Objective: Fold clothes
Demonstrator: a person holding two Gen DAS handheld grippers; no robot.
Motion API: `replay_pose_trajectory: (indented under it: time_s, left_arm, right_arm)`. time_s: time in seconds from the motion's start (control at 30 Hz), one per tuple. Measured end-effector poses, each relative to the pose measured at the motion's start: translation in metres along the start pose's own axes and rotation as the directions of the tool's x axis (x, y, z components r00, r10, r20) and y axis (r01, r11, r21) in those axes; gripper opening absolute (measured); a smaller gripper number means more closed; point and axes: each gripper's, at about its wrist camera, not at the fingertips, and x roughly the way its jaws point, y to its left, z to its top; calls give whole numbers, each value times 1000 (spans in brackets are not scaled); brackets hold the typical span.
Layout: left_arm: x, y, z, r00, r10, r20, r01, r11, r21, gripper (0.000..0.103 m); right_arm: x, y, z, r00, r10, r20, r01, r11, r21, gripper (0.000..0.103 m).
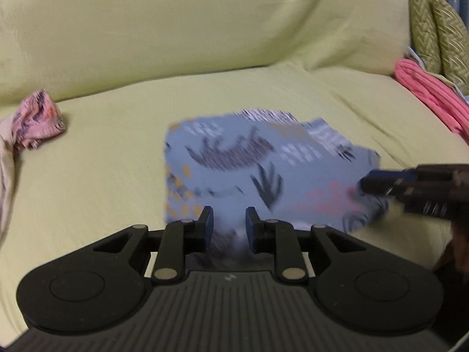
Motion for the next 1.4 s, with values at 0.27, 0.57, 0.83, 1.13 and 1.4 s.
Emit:
replay_pose_trajectory:
  time_s: [0.27, 0.57, 0.83, 1.13, 1.4]
  left_arm:
    - [18, 13, -18, 999, 14, -47, -19, 995, -98, 21]
    - [8, 13, -16, 997, 36, -72, -45, 992, -120, 22]
    - [0, 21, -23, 994, 48, -94, -62, 987, -146, 21]
    - [-50, 71, -49, 986, 75, -146, -123, 927, -353, 21]
    - [-42, 98, -39, 985, -27, -169, -57, 880, -472, 30]
  right_arm:
    - [12, -1, -15, 993, -105, -60, 101, 993, -65, 0]
    - [18, -24, -19, 993, -109, -53, 110, 994, 12, 0]
    - [15, -33, -19, 990, -133, -53, 136, 989, 62, 0]
    - [-26, 47, -27, 986, -136, 98, 159, 945, -287, 43]
    - [49, 156, -62, 984, -69, 162, 171, 579, -797, 44]
